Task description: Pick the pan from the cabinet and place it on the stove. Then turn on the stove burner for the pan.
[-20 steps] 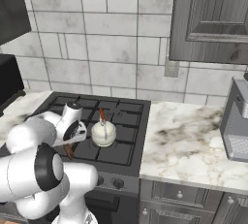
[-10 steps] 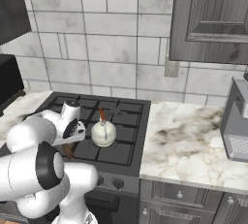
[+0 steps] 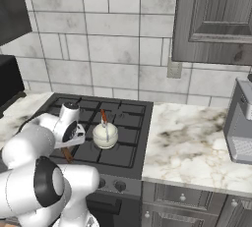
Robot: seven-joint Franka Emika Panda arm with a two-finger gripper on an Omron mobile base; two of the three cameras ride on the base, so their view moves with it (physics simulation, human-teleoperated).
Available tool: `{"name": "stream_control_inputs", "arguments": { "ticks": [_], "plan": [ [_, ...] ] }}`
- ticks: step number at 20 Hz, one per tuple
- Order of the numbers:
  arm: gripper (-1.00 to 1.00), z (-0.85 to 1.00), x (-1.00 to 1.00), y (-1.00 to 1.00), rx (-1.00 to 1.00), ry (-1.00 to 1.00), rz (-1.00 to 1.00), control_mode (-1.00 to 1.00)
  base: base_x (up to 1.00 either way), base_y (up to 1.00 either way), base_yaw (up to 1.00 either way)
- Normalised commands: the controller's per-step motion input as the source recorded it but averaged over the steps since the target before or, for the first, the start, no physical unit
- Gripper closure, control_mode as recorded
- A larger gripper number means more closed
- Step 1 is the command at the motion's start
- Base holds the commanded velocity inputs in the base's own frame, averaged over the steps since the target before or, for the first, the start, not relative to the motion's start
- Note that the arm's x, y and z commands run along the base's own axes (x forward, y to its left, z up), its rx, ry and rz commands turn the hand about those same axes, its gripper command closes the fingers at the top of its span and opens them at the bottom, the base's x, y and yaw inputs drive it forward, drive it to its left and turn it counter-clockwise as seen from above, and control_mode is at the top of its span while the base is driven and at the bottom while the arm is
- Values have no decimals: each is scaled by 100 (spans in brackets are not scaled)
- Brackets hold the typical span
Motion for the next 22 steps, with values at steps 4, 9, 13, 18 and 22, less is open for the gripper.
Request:
{"name": "stream_control_inputs", "arguments": {
  "ticks": [4, 9, 13, 18, 22],
  "plan": [
    [-100, 0, 0, 0, 0, 0, 0, -100, 0, 0, 0],
    [-100, 19, -26, 0, -1, -4, -1, -100, 0, 0, 0],
    [-100, 34, -37, 0, -5, -10, -4, -100, 0, 0, 0],
    [-100, 50, -46, 0, -4, -18, -4, -100, 0, 0, 0],
    [-100, 63, -44, 0, -4, -23, -5, -100, 0, 0, 0]
  ]
}}
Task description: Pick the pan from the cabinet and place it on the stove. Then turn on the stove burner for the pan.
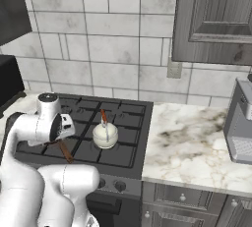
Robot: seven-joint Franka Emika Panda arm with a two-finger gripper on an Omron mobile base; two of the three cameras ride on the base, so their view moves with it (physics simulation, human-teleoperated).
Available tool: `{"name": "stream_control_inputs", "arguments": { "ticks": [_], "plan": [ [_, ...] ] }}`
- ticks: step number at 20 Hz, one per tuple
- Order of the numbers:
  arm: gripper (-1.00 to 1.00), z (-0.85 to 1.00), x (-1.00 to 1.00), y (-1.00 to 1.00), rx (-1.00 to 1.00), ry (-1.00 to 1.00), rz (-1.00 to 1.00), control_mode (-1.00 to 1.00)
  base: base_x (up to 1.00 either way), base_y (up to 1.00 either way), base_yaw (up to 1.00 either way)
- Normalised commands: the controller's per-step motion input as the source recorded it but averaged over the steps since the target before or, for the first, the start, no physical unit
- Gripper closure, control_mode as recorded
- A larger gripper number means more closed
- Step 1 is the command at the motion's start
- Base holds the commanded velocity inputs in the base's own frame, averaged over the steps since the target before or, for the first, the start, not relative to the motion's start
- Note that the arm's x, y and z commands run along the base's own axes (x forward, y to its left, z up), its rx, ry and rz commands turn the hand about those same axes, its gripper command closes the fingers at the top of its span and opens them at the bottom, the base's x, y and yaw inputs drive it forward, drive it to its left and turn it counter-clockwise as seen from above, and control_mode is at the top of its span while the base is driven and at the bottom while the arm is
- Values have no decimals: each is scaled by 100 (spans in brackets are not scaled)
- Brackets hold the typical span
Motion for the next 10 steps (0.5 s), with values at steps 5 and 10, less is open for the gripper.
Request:
{"name": "stream_control_inputs", "arguments": {
  "ticks": [5, 10],
  "plan": [
    [-100, 61, -53, 1, -3, -27, -7, -100, 0, 0, 0],
    [-100, 15, -77, 9, 8, -22, -12, -100, 0, 0, 0]
  ]
}}
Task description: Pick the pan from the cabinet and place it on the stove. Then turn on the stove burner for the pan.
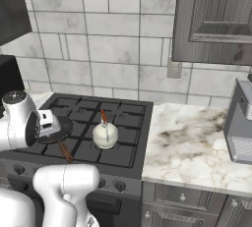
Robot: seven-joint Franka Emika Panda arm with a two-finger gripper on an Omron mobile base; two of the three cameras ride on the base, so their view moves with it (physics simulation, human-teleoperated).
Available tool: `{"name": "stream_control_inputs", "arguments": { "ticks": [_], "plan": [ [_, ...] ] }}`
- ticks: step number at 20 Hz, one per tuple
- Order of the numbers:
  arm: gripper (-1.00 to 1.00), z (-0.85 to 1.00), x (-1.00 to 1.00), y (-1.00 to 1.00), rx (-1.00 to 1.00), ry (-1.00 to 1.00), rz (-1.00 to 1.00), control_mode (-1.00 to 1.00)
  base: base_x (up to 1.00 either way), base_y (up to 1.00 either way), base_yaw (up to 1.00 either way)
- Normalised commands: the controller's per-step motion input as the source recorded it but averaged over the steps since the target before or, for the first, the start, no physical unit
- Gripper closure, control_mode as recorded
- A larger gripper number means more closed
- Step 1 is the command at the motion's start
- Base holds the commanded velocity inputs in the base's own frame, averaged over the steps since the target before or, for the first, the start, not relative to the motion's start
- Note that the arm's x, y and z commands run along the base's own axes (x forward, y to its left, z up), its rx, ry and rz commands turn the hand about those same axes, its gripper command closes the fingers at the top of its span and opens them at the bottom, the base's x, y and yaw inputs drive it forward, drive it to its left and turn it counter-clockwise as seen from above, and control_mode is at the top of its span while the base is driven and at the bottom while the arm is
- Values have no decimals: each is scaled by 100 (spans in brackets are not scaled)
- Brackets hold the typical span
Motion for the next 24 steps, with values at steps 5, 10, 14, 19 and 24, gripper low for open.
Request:
{"name": "stream_control_inputs", "arguments": {
  "ticks": [5, 10, 14, 19, 24],
  "plan": [
    [-100, -6, -84, 23, 21, -18, -7, -100, 0, 0, 0],
    [-100, -18, -60, 56, 8, -14, 1, -100, 0, 0, 0],
    [-100, -20, -37, 67, 2, -30, -5, -100, 0, 0, 0],
    [-100, -38, -12, 18, 9, -37, -14, -100, 0, 0, 0],
    [-100, -46, -26, 3, 36, -33, -16, -100, 0, 0, 0]
  ]
}}
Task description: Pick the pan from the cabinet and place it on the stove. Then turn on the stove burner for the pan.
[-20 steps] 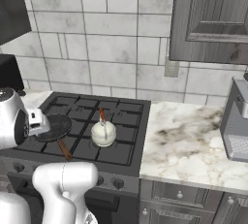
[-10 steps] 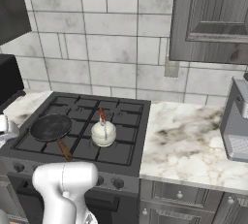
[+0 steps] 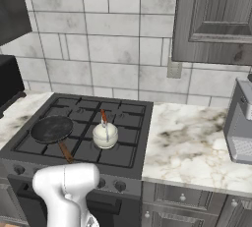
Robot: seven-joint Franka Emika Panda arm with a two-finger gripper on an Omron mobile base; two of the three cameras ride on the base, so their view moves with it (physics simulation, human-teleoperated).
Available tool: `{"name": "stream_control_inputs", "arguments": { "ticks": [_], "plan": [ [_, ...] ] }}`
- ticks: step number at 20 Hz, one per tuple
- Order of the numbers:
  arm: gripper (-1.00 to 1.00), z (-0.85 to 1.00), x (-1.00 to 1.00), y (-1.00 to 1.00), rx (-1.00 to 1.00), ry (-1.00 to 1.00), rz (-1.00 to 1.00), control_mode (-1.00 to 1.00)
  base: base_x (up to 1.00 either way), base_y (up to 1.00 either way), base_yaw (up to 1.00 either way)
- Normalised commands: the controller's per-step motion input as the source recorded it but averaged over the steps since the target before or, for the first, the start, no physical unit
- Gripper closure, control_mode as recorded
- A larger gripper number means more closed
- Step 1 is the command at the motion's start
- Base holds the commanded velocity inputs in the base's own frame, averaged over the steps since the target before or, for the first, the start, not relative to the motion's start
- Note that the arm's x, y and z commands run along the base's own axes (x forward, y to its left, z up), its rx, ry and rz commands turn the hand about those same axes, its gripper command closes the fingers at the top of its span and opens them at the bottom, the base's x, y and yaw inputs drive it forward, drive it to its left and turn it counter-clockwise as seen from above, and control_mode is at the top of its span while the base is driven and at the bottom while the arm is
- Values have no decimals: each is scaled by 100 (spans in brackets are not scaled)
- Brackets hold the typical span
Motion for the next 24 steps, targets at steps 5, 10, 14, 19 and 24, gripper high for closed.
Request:
{"name": "stream_control_inputs", "arguments": {
  "ticks": [5, 10, 14, 19, 24],
  "plan": [
    [-100, -37, -24, 1, 26, -24, -10, -100, 0, 0, 0],
    [-100, -44, -1, -2, 0, -10, 0, -100, 0, 0, 0],
    [-100, -61, 10, -1, 11, -19, 0, -100, 0, 0, 0],
    [-100, -62, 0, -9, 12, -28, 0, -100, 0, 0, 0],
    [-100, -56, 7, -19, 14, -17, 0, -100, 0, 0, 0]
  ]
}}
